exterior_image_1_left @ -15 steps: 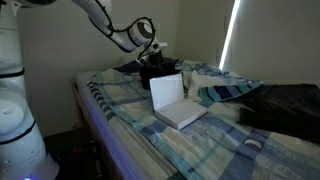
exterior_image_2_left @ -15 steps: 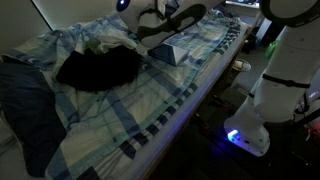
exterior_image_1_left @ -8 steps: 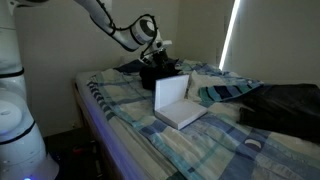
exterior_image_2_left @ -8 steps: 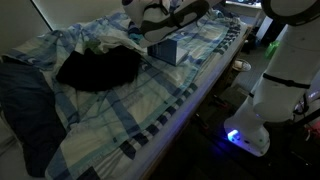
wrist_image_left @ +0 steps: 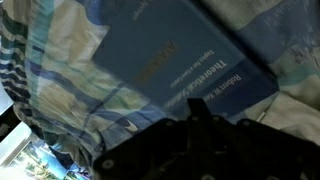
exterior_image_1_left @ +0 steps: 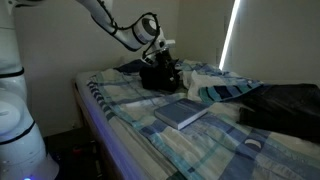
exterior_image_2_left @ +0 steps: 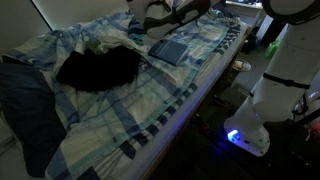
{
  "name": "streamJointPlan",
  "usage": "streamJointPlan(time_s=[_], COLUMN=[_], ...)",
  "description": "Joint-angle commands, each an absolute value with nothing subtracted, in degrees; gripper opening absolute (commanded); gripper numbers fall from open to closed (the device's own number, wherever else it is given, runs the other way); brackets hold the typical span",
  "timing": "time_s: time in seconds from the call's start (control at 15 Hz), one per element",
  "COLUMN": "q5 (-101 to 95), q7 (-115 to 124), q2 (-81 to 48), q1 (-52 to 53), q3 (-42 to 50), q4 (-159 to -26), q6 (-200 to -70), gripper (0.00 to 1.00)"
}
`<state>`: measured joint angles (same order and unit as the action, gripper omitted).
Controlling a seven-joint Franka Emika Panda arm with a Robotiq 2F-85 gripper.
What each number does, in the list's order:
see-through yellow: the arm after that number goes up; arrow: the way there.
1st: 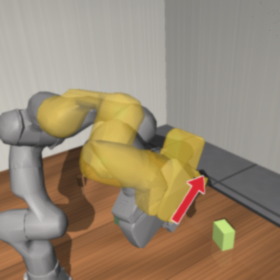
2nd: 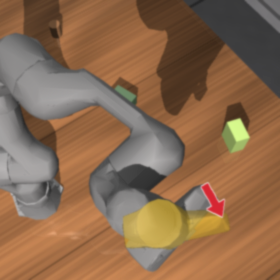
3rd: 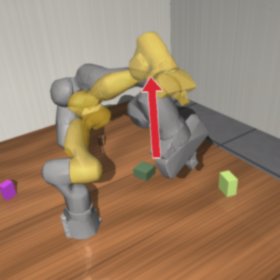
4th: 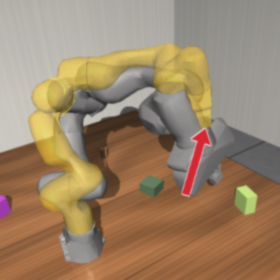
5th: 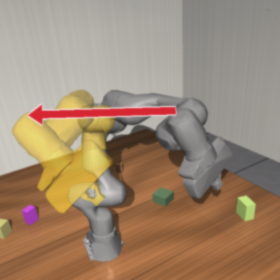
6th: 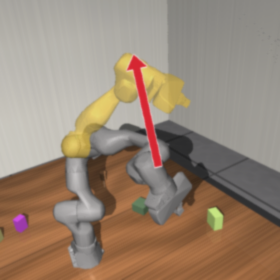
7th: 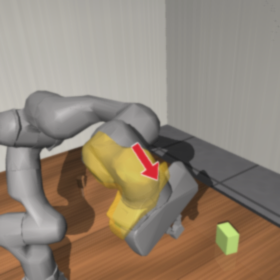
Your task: Close the book
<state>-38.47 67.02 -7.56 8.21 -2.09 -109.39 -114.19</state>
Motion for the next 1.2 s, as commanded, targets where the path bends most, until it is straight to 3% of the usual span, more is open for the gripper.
streamJointPlan(time_s=[0.0,1.13], q5=[-40.1,-27.0], q7=[69.0,51.9], q2=[-6.7,-0.4], q1=[7.9,8.7], q3=[-2.1,-6.0], q4=[-109.4,-111.2], q6=[-112.5,-109.0], gripper=[0.0,0.0])
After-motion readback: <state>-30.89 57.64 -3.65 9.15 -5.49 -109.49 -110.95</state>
